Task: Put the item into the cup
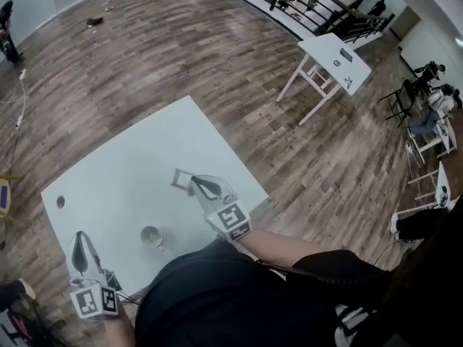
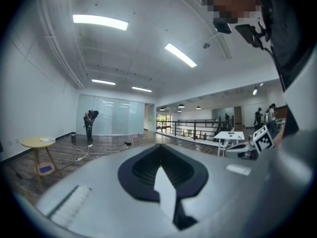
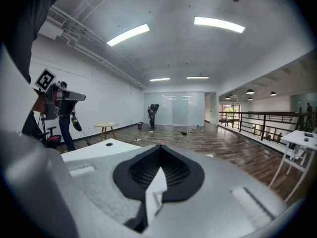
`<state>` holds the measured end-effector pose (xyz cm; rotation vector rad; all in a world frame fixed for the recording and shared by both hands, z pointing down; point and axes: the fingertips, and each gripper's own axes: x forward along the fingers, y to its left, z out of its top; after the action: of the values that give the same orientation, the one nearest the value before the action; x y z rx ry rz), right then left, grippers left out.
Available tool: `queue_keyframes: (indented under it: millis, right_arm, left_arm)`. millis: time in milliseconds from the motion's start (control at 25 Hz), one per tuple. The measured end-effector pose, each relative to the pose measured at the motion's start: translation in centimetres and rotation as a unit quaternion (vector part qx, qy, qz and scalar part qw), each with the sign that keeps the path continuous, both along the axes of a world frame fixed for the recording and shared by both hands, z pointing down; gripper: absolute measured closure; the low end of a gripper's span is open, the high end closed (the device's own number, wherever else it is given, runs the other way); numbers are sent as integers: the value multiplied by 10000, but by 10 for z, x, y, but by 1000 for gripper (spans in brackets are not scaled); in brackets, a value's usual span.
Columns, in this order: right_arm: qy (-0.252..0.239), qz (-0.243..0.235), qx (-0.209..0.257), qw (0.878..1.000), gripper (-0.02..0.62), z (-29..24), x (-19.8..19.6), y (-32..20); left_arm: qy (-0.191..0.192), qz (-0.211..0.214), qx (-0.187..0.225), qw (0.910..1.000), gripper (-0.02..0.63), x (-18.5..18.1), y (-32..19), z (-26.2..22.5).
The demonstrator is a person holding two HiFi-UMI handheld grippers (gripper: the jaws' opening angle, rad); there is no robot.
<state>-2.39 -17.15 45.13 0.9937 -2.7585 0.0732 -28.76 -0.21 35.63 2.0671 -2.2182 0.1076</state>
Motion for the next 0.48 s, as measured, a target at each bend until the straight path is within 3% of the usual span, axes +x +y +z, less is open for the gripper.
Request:
queue_keyframes:
  millis: [480]
  right_arm:
    - [25,-108,162,9998,595,-1,-10,10]
  left_arm:
    - [67,175,25,9998,607,7,-4,6]
